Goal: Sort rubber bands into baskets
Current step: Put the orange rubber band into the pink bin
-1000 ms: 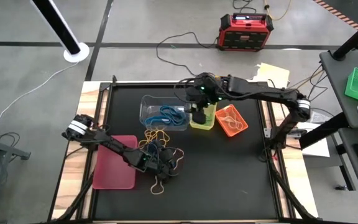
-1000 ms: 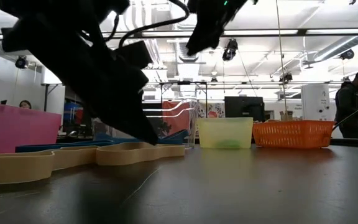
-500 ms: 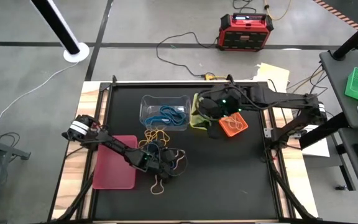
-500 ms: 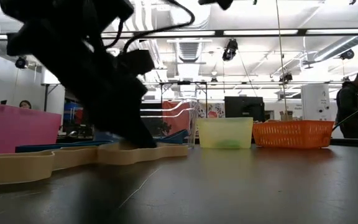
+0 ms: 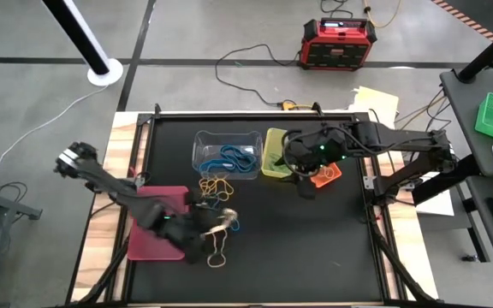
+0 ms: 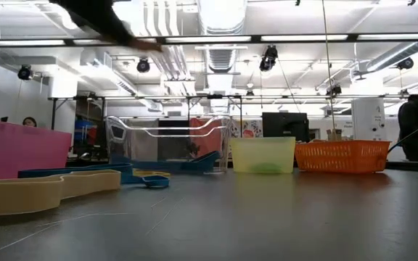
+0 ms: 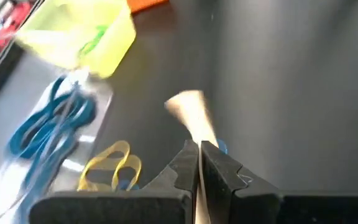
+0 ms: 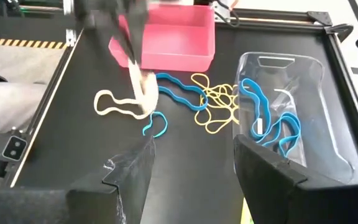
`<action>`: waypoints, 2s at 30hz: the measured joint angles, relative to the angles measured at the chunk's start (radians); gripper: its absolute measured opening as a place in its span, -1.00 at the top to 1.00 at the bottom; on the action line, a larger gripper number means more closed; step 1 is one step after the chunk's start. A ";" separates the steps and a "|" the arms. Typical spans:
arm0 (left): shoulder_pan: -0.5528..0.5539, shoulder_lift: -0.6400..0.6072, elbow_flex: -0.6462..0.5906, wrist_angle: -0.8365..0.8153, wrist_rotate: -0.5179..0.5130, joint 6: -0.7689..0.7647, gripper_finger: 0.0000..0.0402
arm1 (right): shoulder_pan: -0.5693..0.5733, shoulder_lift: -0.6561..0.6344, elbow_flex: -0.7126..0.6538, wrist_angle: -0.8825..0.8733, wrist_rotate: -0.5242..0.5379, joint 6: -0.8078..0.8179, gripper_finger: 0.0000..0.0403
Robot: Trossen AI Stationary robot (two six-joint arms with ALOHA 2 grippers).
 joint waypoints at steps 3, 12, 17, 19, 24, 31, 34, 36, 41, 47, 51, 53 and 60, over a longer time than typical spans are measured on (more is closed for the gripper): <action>-0.079 -0.074 0.094 -0.251 0.010 -0.146 1.00 | 0.008 0.012 -0.001 0.003 0.005 0.017 -0.04; -0.164 -0.159 0.158 -0.791 0.216 -0.664 1.00 | 0.061 0.113 -0.041 0.017 0.015 0.079 -0.04; -0.163 -0.173 0.043 -0.844 0.295 -0.785 0.94 | 0.103 0.214 -0.087 0.080 0.015 0.100 -0.04; -0.163 -0.173 0.009 -0.813 0.309 -0.792 0.85 | 0.123 0.265 -0.092 0.111 0.015 0.086 -0.04; -0.163 -0.157 -0.040 -0.773 0.365 -0.793 0.50 | 0.190 0.418 -0.095 0.234 0.016 -0.018 -0.04; -0.194 -0.131 -0.048 -0.751 0.305 -0.793 0.16 | 0.284 0.600 -0.072 0.481 0.056 -0.144 -0.04; -0.229 -0.131 -0.031 -0.695 0.226 -0.793 0.14 | 0.313 0.668 -0.030 0.551 0.085 -0.197 -0.04; -0.258 -0.130 -0.020 -0.655 0.176 -0.792 0.14 | 0.324 0.709 0.009 0.566 0.085 -0.226 -0.04; -0.332 -0.131 0.007 -0.596 0.074 -0.809 0.17 | 0.325 0.816 0.123 0.558 0.093 -0.265 -0.04; -0.392 -0.131 0.022 -0.570 0.027 -0.846 0.21 | 0.316 0.934 0.266 0.463 0.096 -0.337 -0.04; -0.410 -0.130 0.022 -0.542 0.001 -0.849 0.22 | 0.302 1.011 0.367 0.351 0.093 -0.346 -0.04; -0.414 -0.130 0.022 -0.527 -0.014 -0.849 0.22 | 0.296 1.043 0.404 0.336 0.089 -0.352 -0.02; -0.417 -0.130 0.022 -0.536 -0.027 -0.848 0.22 | 0.285 1.068 0.436 0.314 0.015 -0.369 0.63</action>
